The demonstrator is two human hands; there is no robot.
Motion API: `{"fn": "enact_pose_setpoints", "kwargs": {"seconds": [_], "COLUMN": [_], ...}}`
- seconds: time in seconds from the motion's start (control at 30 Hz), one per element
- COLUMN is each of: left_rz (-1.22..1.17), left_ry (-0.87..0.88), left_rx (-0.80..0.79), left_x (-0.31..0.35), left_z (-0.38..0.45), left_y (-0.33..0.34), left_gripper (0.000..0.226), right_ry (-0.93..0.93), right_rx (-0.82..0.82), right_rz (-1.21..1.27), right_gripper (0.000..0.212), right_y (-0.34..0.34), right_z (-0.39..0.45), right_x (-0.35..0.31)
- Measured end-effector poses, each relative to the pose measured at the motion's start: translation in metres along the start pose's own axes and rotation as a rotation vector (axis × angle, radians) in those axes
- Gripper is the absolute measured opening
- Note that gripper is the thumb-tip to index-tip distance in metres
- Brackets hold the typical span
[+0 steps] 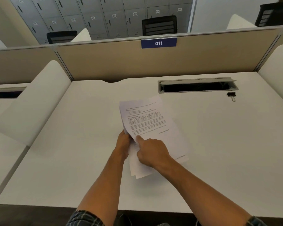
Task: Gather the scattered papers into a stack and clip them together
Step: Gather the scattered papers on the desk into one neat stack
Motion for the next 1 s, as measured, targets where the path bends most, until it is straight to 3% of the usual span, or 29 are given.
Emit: {"fn": "enact_pose_setpoints", "kwargs": {"seconds": [0.1,0.13,0.23,0.3,0.33,0.4,0.43,0.47,0.5,0.57,0.67,0.73,0.83,0.9,1.0], "left_rz": [-0.018,-0.004,-0.001,-0.029,-0.04,-0.033,-0.018,0.004,0.044,0.079,-0.05,-0.049,0.124,0.213,0.244], "left_ry": [0.0,0.006,-0.006,-0.021,-0.029,-0.033,-0.029,-0.019,-0.009,0.027,0.062,0.15,0.356,0.424,0.397], "left_rx": [-0.011,-0.026,-0.049,-0.043,-0.042,-0.053,-0.062,-0.071,-0.08,-0.131,-0.313,-0.373,-0.411,-0.434,-0.414], "left_x": [0.007,0.01,0.013,0.015,0.016,0.019,0.02,0.023,0.027,0.035,0.049,0.061,0.083,0.091,0.08], "left_z": [0.0,0.001,-0.003,-0.005,-0.006,-0.009,-0.009,-0.012,-0.014,-0.017,-0.022,-0.024,-0.026,-0.026,-0.025], "left_y": [0.006,0.007,0.002,-0.003,-0.005,-0.004,-0.001,0.003,0.008,0.022,0.039,0.043,0.047,0.05,0.046], "left_gripper": [0.014,0.016,0.017,0.017,0.023,0.032,0.032,0.029,0.023,0.034,0.084,0.099,0.074,0.061,0.053], "right_ry": [0.02,0.034,0.105,0.353,0.521,0.673,0.608,0.51,0.432,0.36,0.317,0.263,0.113,0.02,0.021], "right_rx": [-0.054,-0.009,0.513,0.695,0.606,0.213,-0.025,-0.214,-0.302,-0.275,-0.046,0.118,0.289,0.287,0.204], "right_rz": [0.146,0.257,0.473,0.441,0.556,1.093,1.388,1.549,1.6,1.568,1.558,1.521,1.459,1.43,1.411], "right_gripper": [0.082,0.081,0.051,0.083,0.102,0.119,0.11,0.091,0.071,0.052,0.046,0.041,0.03,0.03,0.044], "right_y": [-0.01,-0.019,-0.055,-0.066,-0.066,-0.054,-0.043,-0.038,-0.033,-0.023,-0.031,-0.046,-0.069,-0.077,-0.065], "right_z": [-0.001,-0.001,-0.001,0.005,0.01,0.019,0.021,0.02,0.017,0.014,0.012,0.011,0.006,-0.001,-0.009], "right_x": [-0.001,0.004,0.046,0.093,0.118,0.151,0.155,0.152,0.15,0.146,0.143,0.144,0.141,0.138,0.145]}}
Point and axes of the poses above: each hand's wrist, its own z-axis towards the middle knuckle, its own y-axis out of the palm, x = y × z, the point moved 4 cm from there along z, towards the middle knuckle, and after that the axes turned 8 degrees about y, right-handed, at the moved point
